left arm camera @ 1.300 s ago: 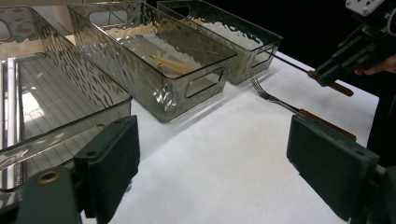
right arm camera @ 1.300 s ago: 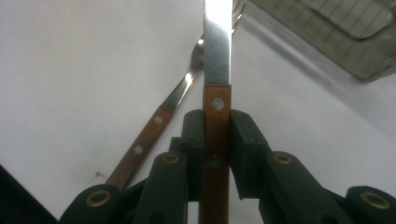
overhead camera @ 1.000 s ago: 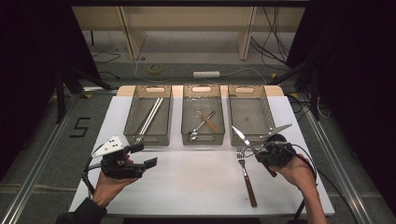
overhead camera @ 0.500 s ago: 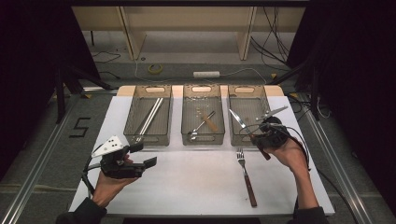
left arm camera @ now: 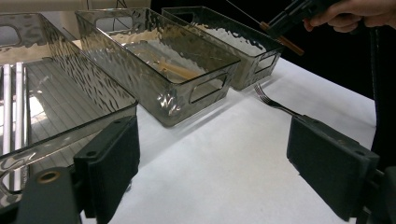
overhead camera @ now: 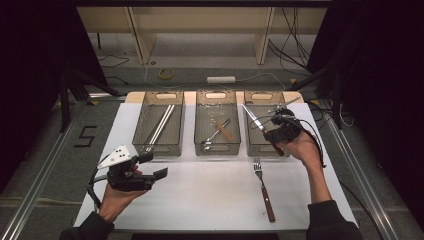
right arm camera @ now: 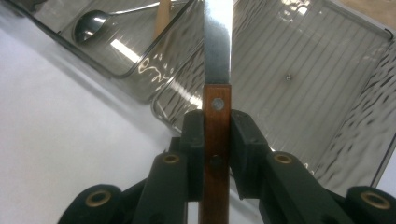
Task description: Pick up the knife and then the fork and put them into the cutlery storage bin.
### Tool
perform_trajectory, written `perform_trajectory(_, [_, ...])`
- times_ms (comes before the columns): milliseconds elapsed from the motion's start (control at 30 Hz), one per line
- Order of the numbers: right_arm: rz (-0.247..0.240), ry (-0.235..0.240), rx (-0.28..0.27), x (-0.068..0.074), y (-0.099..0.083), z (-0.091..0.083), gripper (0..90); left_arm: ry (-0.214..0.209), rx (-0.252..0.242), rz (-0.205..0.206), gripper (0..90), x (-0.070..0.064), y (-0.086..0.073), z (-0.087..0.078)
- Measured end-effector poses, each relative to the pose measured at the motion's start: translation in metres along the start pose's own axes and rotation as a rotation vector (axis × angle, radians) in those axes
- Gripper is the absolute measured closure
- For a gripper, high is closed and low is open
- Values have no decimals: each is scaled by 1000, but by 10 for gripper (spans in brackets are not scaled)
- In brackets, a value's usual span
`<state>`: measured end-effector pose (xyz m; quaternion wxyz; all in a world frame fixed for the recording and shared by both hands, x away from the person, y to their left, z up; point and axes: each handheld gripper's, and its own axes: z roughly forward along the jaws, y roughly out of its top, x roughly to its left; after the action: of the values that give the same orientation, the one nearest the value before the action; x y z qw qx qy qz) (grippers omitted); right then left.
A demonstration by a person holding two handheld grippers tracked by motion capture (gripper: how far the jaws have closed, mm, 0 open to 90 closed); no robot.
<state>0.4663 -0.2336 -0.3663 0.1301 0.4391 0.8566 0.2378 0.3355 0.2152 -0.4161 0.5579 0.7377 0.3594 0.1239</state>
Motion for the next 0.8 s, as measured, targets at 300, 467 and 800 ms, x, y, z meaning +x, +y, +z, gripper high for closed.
perform_trajectory(300, [20, 6, -12, -7, 17, 8, 774, -2, 1, 4, 169, -1, 0, 1])
perform_trajectory(467, [40, 9, -21, -9, 28, 12, 773, -3, 1, 5, 169, -1, 0, 1])
perform_trajectory(800, [101, -13, -37, -18, 43, 21, 773, -4, 0, 5, 169, -1, 0, 0])
